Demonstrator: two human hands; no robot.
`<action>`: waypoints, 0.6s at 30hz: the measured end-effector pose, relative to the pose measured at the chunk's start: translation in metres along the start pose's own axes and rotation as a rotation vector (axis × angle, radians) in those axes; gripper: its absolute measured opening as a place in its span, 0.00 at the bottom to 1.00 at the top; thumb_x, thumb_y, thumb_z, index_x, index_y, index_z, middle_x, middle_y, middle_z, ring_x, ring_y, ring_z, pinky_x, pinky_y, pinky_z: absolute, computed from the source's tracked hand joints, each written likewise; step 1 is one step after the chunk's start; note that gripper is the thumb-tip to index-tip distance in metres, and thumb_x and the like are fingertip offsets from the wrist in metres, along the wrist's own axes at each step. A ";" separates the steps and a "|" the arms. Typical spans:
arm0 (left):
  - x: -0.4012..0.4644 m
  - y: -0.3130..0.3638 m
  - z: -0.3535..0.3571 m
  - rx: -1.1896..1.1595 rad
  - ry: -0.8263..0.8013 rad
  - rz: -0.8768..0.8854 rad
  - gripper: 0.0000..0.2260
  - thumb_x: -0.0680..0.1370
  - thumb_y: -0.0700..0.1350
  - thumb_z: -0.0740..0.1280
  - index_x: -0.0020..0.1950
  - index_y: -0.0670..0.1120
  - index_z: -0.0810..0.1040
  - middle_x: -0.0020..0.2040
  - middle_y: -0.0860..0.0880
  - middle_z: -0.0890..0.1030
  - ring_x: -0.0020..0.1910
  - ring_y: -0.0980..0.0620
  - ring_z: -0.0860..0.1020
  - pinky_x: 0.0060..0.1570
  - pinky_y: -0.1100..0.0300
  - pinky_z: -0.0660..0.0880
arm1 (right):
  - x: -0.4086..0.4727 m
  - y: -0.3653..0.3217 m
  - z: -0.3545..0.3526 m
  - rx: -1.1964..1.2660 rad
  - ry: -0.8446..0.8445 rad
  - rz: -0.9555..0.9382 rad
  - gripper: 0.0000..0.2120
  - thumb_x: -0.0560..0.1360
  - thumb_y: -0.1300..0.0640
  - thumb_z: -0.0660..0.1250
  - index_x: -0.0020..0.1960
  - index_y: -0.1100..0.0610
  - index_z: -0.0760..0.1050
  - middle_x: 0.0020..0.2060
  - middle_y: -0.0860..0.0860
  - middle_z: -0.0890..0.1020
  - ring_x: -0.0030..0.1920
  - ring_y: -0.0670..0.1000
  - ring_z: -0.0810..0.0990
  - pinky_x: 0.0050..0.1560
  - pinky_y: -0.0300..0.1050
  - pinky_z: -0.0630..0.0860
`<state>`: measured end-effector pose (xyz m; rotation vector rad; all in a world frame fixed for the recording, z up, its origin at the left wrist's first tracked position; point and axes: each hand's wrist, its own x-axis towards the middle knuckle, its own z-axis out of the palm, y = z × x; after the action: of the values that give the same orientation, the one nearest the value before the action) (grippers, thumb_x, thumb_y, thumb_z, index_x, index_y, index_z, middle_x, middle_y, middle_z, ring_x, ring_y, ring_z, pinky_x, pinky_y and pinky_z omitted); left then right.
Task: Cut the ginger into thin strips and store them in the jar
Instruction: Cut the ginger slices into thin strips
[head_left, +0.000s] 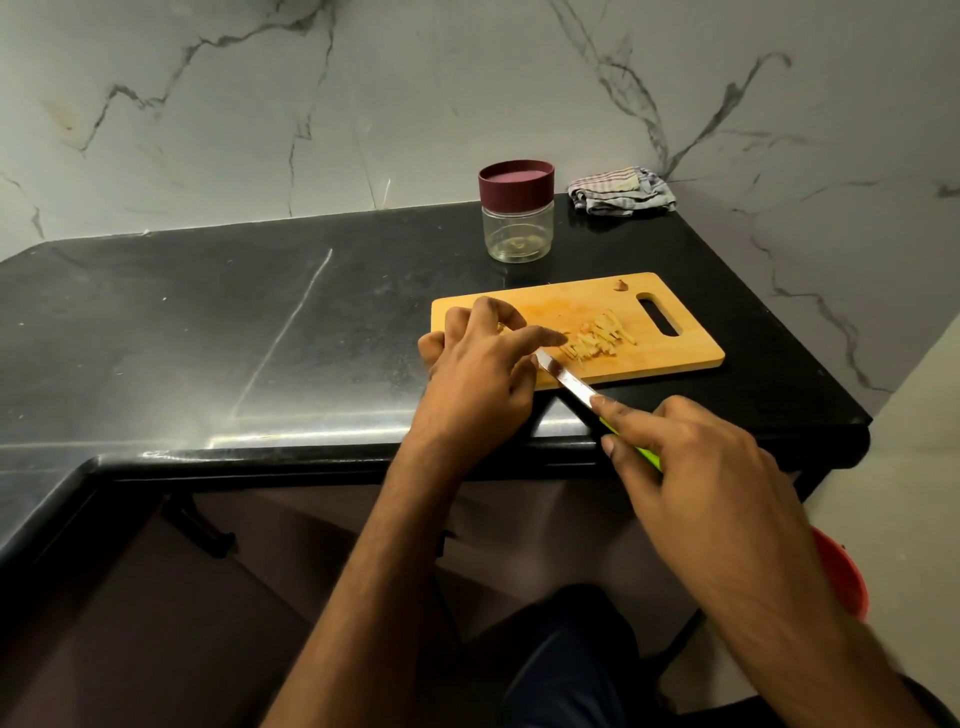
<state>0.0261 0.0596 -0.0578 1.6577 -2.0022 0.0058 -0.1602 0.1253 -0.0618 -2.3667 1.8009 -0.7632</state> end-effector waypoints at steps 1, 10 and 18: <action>0.000 -0.001 0.001 0.002 0.005 -0.001 0.16 0.81 0.48 0.64 0.66 0.65 0.76 0.64 0.54 0.68 0.67 0.52 0.59 0.64 0.47 0.59 | 0.000 0.000 -0.001 0.015 0.006 0.000 0.20 0.78 0.44 0.58 0.69 0.38 0.67 0.38 0.44 0.68 0.36 0.42 0.69 0.31 0.34 0.62; -0.003 -0.003 -0.001 -0.117 0.146 -0.177 0.05 0.76 0.54 0.73 0.51 0.58 0.82 0.54 0.59 0.71 0.61 0.57 0.64 0.53 0.57 0.52 | 0.000 -0.002 -0.002 0.164 0.064 -0.029 0.19 0.78 0.47 0.59 0.68 0.45 0.72 0.37 0.43 0.74 0.36 0.40 0.72 0.31 0.31 0.63; -0.002 -0.003 -0.004 -0.133 0.124 -0.220 0.03 0.75 0.55 0.73 0.46 0.58 0.84 0.53 0.59 0.72 0.62 0.55 0.65 0.55 0.54 0.54 | -0.002 -0.007 0.002 0.212 0.056 -0.043 0.18 0.79 0.48 0.58 0.66 0.48 0.74 0.33 0.42 0.76 0.32 0.39 0.73 0.29 0.33 0.69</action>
<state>0.0301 0.0619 -0.0564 1.7380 -1.6838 -0.0996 -0.1535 0.1290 -0.0624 -2.2750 1.6026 -0.9815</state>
